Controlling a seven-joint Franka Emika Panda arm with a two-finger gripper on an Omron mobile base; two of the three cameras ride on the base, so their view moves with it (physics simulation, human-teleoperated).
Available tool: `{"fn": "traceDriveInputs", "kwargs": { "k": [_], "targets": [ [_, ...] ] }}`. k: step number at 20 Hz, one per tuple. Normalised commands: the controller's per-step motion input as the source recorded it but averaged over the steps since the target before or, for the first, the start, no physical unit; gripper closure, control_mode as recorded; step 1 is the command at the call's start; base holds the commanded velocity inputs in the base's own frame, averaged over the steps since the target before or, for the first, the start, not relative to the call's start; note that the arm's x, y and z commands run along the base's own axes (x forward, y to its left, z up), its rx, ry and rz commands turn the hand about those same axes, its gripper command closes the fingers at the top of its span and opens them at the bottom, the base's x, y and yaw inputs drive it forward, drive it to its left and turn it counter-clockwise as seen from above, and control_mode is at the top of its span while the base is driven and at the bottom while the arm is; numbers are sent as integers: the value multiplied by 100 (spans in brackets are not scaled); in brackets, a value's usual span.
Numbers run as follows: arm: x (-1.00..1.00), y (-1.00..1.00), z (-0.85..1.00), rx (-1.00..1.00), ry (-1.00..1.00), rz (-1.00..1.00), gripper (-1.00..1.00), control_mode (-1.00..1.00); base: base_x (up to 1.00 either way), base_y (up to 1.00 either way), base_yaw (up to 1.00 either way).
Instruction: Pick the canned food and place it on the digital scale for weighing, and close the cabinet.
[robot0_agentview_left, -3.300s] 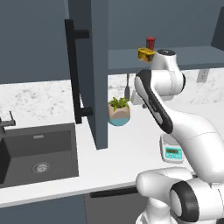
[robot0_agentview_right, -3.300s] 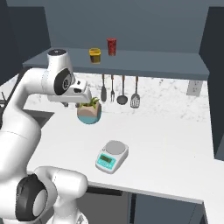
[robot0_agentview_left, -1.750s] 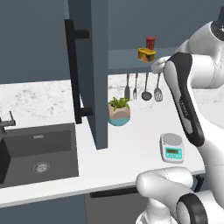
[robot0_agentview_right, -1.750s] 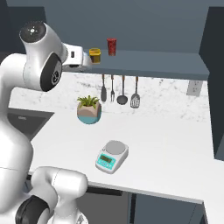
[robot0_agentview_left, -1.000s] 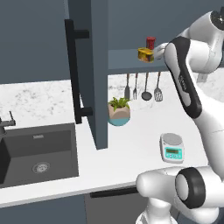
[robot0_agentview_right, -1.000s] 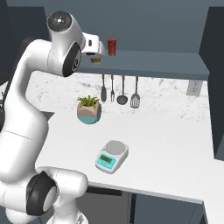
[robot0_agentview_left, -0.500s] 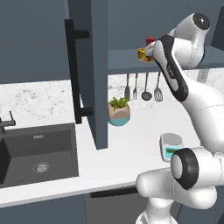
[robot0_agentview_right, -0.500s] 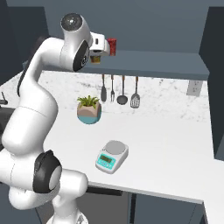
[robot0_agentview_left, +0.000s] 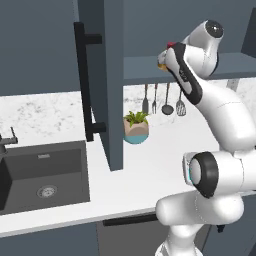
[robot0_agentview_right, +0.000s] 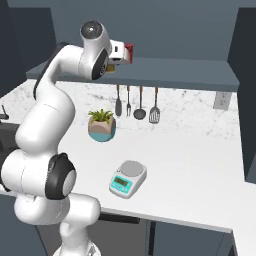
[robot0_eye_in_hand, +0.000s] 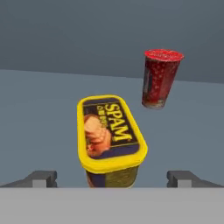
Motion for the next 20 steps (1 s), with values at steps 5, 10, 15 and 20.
{"fn": "traceDriveInputs", "kwargs": {
  "k": [5, 10, 15, 20],
  "targets": [
    [47, 0, -7, 0, 0, 0, -100, -100, 0, 0, 0],
    [31, 11, -14, 0, 0, 0, -100, -100, 0, 0, 0],
    [13, 12, -20, 0, 0, 0, 100, -100, 0, 0, 0],
    [-9, 2, -24, 0, 0, 0, 100, -100, 0, 0, 0]
  ]
}}
